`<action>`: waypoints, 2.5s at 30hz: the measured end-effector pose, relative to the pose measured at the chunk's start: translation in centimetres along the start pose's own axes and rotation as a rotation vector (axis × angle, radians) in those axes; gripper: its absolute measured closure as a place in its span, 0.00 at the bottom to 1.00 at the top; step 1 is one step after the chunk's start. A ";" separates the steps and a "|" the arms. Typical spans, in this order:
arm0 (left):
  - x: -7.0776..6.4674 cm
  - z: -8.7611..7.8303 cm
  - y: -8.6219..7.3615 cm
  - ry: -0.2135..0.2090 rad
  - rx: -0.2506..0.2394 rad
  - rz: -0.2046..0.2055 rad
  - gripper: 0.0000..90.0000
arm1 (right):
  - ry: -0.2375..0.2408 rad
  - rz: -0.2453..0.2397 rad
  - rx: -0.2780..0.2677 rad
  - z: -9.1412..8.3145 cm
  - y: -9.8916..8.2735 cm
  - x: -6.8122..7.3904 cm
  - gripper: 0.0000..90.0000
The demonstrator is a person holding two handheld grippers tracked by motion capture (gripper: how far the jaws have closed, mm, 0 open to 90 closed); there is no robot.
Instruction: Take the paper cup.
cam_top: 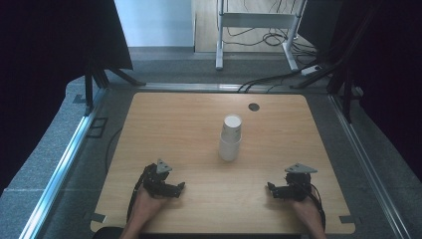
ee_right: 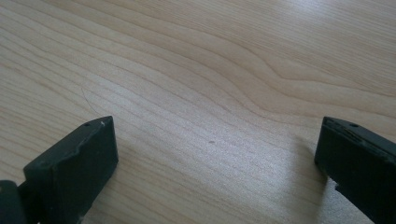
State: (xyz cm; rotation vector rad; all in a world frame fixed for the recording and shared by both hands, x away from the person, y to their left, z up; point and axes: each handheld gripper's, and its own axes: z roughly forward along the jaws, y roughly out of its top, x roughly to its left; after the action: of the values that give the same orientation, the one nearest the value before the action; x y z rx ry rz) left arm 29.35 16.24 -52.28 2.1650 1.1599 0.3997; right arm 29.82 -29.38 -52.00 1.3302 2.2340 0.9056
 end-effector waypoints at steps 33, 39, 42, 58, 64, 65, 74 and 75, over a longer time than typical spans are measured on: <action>1.3 -1.9 1.0 -0.033 -0.018 -0.019 0.00 | 0.036 -0.052 -0.002 -0.4 0.8 -0.1 0.00; 1.3 -2.5 1.9 -0.037 -0.024 0.006 0.00 | 0.056 -0.066 -0.017 -0.9 1.5 0.1 0.00; 1.0 -2.6 2.4 -0.044 -0.023 0.023 0.01 | 0.071 -0.082 -0.014 -1.1 1.9 0.2 0.00; 0.7 -3.7 5.9 -0.103 -0.053 0.101 0.00 | 0.116 -0.086 -0.033 -2.5 4.2 -0.2 0.00; 0.6 -4.0 7.3 -0.119 -0.050 0.136 0.01 | 0.126 -0.098 -0.030 -2.9 5.2 -0.5 0.00; 0.7 -4.0 7.6 -0.122 -0.047 0.144 0.02 | 0.126 -0.104 -0.030 -3.0 5.4 -0.5 0.00; 0.8 -4.2 9.0 -0.137 -0.042 0.160 0.02 | 0.138 -0.134 -0.027 -3.7 7.0 -0.6 0.01; 0.9 -4.3 9.1 -0.138 -0.043 0.160 0.02 | 0.145 -0.135 -0.024 -3.8 7.3 -0.6 0.01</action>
State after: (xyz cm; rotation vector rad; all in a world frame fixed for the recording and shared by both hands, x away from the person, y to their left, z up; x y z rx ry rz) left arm 33.33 14.93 -43.06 2.2180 0.8984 0.3345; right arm 32.37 -28.63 -44.25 1.1197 2.3813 1.0046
